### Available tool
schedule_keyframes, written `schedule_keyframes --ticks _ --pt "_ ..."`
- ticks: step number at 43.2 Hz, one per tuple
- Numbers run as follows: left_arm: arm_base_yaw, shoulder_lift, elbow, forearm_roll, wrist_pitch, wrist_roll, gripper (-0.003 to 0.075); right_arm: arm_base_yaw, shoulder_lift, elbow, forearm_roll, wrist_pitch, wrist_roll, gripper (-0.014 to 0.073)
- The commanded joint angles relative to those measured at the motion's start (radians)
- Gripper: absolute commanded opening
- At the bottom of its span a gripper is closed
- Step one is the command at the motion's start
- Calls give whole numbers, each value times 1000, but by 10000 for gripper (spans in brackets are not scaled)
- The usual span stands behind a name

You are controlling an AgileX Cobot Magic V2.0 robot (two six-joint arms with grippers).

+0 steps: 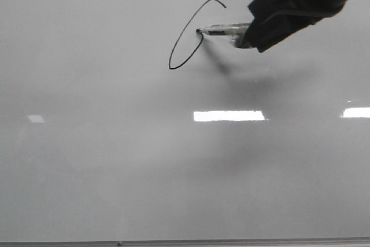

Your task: Write number 6 on whiteboard

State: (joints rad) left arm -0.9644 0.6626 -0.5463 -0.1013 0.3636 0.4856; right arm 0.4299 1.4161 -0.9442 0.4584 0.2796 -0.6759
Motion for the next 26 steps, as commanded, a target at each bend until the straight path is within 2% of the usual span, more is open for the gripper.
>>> schedule_keyframes --ticks 1,5,10,14,18,21,26 --pt "1 -4 -27 -15 -76 -10 -20 47 29 -75 -6 9 -8 -60" --pt "1 -4 -27 -15 -76 -10 -20 98 14 -74 -41 69 -8 -60" --pt "1 -4 -27 -15 -76 -10 -20 115 -119 -5 -43 77 -8 -60" --pt "1 -1 -31 -11 -72 -10 -20 123 -205 31 -120 160 -46 -60" --pt "1 44 -80 28 20 -10 -15 138 -244 35 -189 270 -115 -60" --pt "1 112 -140 80 122 -10 37 167 -261 35 -203 305 -174 -60" --pt "-3 233 -249 120 213 29 251 249 -291 34 -203 309 -232 -60"
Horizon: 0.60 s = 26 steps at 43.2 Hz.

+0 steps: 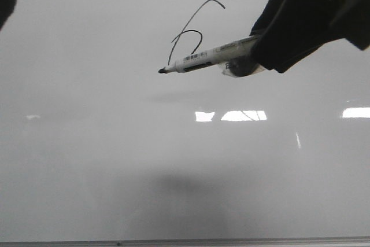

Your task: Write number 6 on whiteboard

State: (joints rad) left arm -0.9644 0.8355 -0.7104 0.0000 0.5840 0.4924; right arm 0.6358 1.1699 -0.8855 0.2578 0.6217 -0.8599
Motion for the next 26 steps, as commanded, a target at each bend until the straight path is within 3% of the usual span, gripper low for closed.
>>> schedule_keyframes --ticks 1,4,7,17,26 --pt "-3 87 -103 21 -2 30 312 56 -52 -25 -2 -32 -48 -60" --pt "-3 146 -140 24 -2 55 446 97 -70 -27 -2 -35 -48 -60" --pt "-3 196 -167 27 -6 87 488 133 -89 -27 -2 -38 -48 -60" --pt "-63 269 -222 46 -71 132 387 176 -117 -27 0 -47 -48 -60" --pt "-82 304 -225 79 -90 132 375 200 -117 -27 6 -62 -48 -60"
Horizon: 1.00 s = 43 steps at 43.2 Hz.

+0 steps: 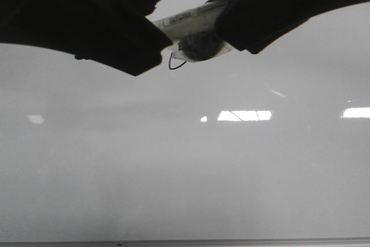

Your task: Write number 6 on whiteboard

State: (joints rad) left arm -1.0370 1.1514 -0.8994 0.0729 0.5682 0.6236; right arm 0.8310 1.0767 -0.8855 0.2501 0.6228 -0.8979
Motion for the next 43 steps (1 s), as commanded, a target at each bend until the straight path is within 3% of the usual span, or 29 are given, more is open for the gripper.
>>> schedule_keyframes --ticks 1,7,17,24,29,36,39,43 --pt "-9 -12 -36 6 -80 1 372 5 -24 -27 14 -63 -10 -60" --pt "-9 -11 -36 6 -99 1 283 5 -24 -27 15 -65 -10 -60" --pt "-9 -11 -36 6 -94 1 38 6 -24 -27 25 -73 -10 -60" --pt "-9 -11 -36 6 -88 1 -20 6 -24 -27 56 -120 -10 -42" --pt "-9 -11 -36 8 -88 1 -20 6 -24 -27 61 -153 -10 108" --pt "-5 -11 -36 15 -88 1 -20 3 -26 -27 61 -182 -9 504" --pt "0 -11 -36 15 -88 -3 -20 -4 -32 -27 61 -191 -9 630" --pt "23 -11 -33 15 -93 -9 -20 -33 -56 -27 61 -193 6 652"
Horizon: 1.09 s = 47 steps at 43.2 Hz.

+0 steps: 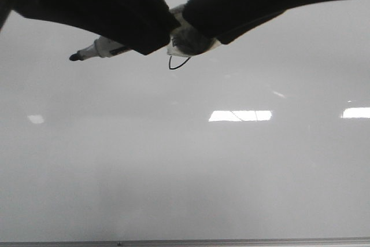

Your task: Write number 6 on whiteboard

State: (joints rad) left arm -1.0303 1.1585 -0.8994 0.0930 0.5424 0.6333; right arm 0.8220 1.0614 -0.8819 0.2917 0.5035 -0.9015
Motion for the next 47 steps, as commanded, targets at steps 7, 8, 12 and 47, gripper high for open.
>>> schedule_keyframes --ticks 7,8,12,47 --pt "112 -35 -9 -5 -71 -81 -20 -130 -131 -2 20 -68 73 617" --pt "138 -42 -1 -5 -71 -98 -20 -149 -145 5 20 -69 85 612" --pt "243 -81 25 -7 -74 -186 -20 -250 -213 69 20 -82 162 588" --pt "1103 -79 261 -123 -390 -533 -20 -586 -538 401 31 -215 494 -69"
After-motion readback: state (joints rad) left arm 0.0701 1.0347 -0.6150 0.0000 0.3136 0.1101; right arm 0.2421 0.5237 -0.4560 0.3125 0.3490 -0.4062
